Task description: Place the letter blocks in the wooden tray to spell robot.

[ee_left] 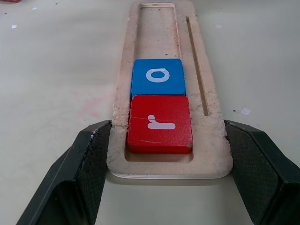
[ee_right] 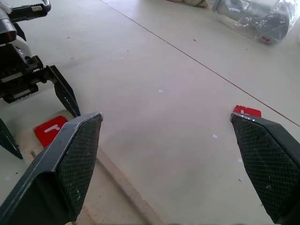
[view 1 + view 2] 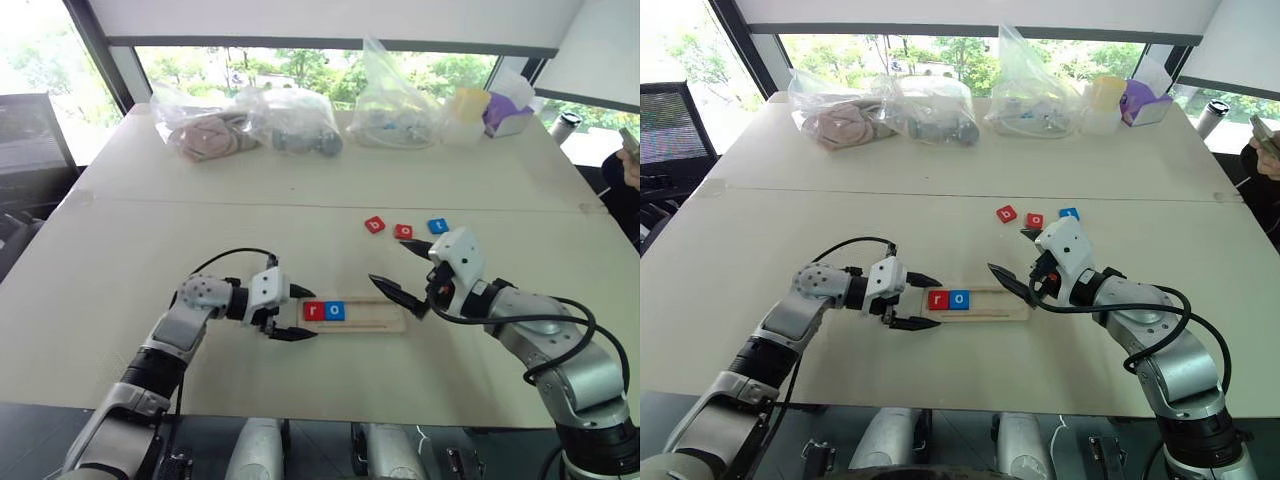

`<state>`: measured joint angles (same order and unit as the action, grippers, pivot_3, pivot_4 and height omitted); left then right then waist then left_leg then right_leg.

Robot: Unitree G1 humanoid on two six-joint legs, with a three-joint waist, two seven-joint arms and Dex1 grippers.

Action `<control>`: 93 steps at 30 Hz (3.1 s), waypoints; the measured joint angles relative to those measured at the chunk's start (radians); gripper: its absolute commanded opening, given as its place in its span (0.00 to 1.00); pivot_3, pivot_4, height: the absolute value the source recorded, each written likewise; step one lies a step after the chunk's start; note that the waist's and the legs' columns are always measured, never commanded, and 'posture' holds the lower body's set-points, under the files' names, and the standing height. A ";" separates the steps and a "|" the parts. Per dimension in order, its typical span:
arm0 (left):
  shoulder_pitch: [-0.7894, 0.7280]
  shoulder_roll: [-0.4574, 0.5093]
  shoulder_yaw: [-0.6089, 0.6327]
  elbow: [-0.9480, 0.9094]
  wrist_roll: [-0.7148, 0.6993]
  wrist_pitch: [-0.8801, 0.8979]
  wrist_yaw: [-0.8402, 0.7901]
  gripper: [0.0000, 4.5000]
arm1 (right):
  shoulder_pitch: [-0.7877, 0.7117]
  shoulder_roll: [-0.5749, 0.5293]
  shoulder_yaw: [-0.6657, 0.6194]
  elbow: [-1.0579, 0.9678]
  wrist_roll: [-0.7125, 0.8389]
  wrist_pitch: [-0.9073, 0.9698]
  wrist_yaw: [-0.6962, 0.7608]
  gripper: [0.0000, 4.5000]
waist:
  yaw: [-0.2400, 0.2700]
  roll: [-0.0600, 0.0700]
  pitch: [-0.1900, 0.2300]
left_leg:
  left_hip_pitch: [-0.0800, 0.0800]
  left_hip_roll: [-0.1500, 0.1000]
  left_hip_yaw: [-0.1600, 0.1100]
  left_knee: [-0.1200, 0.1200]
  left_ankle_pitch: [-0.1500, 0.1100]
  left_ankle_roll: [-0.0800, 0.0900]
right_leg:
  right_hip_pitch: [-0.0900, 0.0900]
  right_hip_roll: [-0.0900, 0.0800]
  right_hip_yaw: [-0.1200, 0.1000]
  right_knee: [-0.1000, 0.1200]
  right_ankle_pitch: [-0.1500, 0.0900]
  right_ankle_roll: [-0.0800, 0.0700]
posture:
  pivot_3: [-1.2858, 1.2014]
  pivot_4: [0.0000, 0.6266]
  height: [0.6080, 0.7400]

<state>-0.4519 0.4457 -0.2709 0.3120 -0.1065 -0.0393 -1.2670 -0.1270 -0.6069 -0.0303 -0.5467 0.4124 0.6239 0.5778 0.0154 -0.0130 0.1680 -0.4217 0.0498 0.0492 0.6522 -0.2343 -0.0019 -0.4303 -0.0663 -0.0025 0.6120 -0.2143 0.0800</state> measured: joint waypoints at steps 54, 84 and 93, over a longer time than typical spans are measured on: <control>0.176 0.311 0.186 -0.191 -0.136 0.214 0.063 0.99 | -0.273 0.159 0.147 0.302 -0.124 0.005 -0.081 1.00 | -0.057 -0.003 0.001 | 0.010 0.006 0.000 -0.021 0.000 0.001 | -0.012 0.007 -0.004 0.002 0.002 -0.011 | 0.52 0.24 1.00; 0.264 0.203 0.343 -0.557 -0.371 0.485 0.354 1.00 | -0.785 0.430 0.197 1.217 -0.356 -0.080 -0.188 0.37 | -0.058 -0.004 0.002 | 0.009 0.004 0.001 -0.020 0.000 0.001 | -0.012 0.007 -0.002 0.003 0.002 -0.009 | 0.52 0.24 1.00; 0.233 0.180 0.322 -0.538 -0.358 0.486 0.363 1.00 | -0.635 0.317 0.197 0.878 -0.367 0.120 -0.163 0.27 | -0.042 -0.004 0.002 | 0.008 0.003 0.001 -0.020 0.000 0.000 | -0.012 0.005 -0.002 0.003 0.001 -0.008 | 0.52 0.24 1.00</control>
<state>-0.2191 0.6260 0.0515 -0.2264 -0.4649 0.4464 -0.9039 -0.7616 -0.2903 0.1665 0.3309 0.0454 0.7443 0.4147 -0.0267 -0.0170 0.1703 -0.4140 0.0525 0.0499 0.6324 -0.2340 -0.0014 -0.4423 -0.0616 -0.0043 0.6149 -0.2134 0.0724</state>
